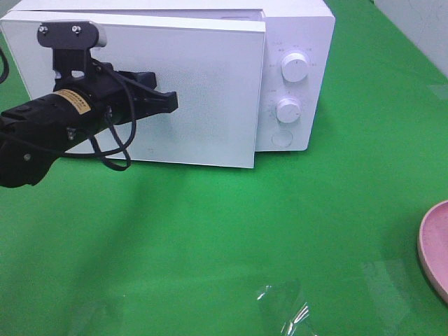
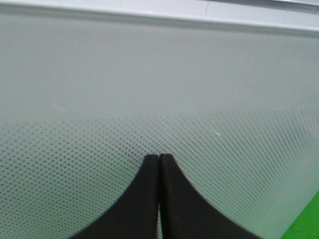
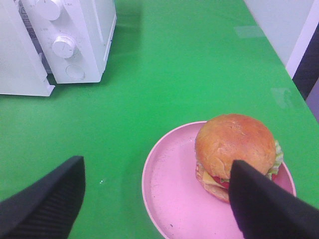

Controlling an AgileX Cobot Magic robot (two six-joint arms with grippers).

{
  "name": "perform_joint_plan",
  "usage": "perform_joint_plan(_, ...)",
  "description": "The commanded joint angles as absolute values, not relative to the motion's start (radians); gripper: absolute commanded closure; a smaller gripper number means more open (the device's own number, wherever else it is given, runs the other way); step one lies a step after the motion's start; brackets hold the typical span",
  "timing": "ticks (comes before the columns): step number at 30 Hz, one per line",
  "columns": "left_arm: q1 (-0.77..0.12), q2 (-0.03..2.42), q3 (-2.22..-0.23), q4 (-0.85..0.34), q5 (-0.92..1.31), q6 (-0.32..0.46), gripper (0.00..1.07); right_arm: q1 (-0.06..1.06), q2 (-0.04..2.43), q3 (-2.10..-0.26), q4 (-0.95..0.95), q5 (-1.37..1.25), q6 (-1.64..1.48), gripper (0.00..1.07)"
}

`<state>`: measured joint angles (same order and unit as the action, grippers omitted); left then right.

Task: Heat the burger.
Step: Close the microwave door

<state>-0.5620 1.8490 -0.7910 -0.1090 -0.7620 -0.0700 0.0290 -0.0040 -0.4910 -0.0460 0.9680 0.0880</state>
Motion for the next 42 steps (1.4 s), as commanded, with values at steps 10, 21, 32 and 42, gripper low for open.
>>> perform_joint_plan(10, -0.571, 1.953, -0.980, -0.123, -0.715, -0.059, 1.07, 0.026, -0.030, -0.489, -0.046, 0.961, 0.086, 0.31)
perform_joint_plan(21, -0.571, 2.000, -1.072, -0.194, -0.668, -0.010, 1.07, 0.026, -0.030, -0.489, -0.046, 0.961, 0.086, 0.31)
perform_joint_plan(32, -0.637, 1.906, -1.068, -0.205, -0.294, -0.012, 1.03, 0.026, -0.030, -0.489, -0.046, 0.961, 0.086, 0.31)
perform_joint_plan(42, -0.700, 1.763, -1.014, -0.231, 0.076, -0.019, 0.11, 0.028, -0.030, -0.489, -0.046, 0.961, 0.086, 0.31)
